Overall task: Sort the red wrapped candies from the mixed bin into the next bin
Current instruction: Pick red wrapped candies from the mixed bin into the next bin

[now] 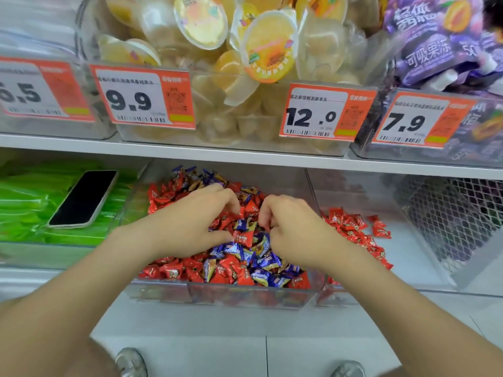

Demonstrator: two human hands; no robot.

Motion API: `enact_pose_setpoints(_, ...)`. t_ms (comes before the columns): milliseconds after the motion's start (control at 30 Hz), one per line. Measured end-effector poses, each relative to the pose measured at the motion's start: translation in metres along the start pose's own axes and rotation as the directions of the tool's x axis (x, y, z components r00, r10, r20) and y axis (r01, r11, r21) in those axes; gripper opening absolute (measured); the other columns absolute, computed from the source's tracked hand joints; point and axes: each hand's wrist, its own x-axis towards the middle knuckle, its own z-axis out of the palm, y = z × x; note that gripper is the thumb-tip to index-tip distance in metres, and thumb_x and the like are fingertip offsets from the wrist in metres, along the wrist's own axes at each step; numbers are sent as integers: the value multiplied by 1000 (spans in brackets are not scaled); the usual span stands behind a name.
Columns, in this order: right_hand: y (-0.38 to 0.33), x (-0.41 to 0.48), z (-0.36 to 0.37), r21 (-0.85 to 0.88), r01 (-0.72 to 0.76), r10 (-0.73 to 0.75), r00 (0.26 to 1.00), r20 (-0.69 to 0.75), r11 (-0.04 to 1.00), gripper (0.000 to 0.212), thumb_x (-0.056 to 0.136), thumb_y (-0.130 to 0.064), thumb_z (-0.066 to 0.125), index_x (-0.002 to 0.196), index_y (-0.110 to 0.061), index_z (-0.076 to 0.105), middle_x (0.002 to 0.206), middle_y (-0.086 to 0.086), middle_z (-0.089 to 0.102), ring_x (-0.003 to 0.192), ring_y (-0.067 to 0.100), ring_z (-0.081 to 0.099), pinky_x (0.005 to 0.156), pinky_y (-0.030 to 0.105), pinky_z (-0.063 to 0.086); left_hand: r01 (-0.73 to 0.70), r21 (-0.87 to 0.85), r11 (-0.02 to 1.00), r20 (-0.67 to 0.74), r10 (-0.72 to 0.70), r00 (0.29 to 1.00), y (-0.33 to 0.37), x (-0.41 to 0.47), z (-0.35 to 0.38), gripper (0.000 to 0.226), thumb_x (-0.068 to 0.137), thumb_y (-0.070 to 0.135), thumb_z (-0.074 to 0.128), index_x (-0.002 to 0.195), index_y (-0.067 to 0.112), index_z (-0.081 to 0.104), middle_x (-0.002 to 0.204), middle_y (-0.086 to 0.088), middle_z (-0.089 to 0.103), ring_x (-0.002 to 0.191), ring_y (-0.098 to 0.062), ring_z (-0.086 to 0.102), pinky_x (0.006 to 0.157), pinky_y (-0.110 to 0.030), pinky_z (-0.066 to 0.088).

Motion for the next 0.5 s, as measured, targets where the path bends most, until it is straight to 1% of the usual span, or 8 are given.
enact_pose_setpoints(67,-4,-5,1,40,26,-33,985,169,999,19,86,-9,61,98,-23,69,73,-14,62,74,2,58,60,11,39,-47,-11,999,19,47,999,-2,4,5,44,97,38,71,137,38,51,130,17,47,123,-4,48,108,-32,43)
enact_pose_setpoints(133,-8,-11,9,71,61,-77,965,252,996,7,89,-29,76,94,-24,77,64,-16,67,65,1,63,65,21,52,-49,24,999,13,49,999,-1,11,10,50,100,41,66,146,34,47,139,13,44,131,-10,47,112,-34,41)
enact_pose_setpoints(167,-9,-12,14,62,73,-87,963,256,995,16,87,-42,80,90,-26,79,65,-13,70,65,3,65,70,30,58,-36,50,998,11,35,999,-1,15,12,56,100,46,64,151,31,44,142,10,43,134,-13,46,113,-36,41)
enact_pose_setpoints(233,-13,-12,23,-7,82,-79,977,197,997,31,81,-58,83,82,-27,80,68,-9,71,68,6,66,72,39,61,-9,90,996,35,5,999,-2,22,14,66,98,57,62,155,30,42,143,5,45,133,-17,47,112,-36,42)
enact_pose_setpoints(300,-16,-10,25,-35,79,-72,985,159,996,31,79,-58,85,78,-27,81,70,-9,70,72,7,66,72,41,61,2,112,994,68,-10,998,-6,27,15,62,94,62,64,148,34,49,136,5,55,126,-18,53,106,-36,46)
enact_pose_setpoints(367,-16,-7,24,11,56,-57,987,152,998,28,79,-54,86,75,-27,81,69,-8,70,73,8,68,72,43,62,5,130,992,62,-13,998,-10,31,16,51,91,63,67,134,36,60,128,8,64,122,-16,57,102,-41,50)
enact_pose_setpoints(433,-17,-7,24,-13,30,-27,986,163,999,39,77,-62,84,72,-23,80,66,-6,72,70,10,68,70,43,62,12,110,994,59,-19,998,-12,33,17,43,89,61,72,123,36,63,120,11,67,115,-14,59,96,-42,53)
enact_pose_setpoints(500,-18,-8,27,-76,7,6,986,165,997,44,74,-65,84,71,-22,79,66,-6,72,74,12,68,70,41,62,9,72,997,83,-15,996,-13,33,18,42,87,57,76,122,36,64,116,11,67,111,-14,58,94,-39,52)
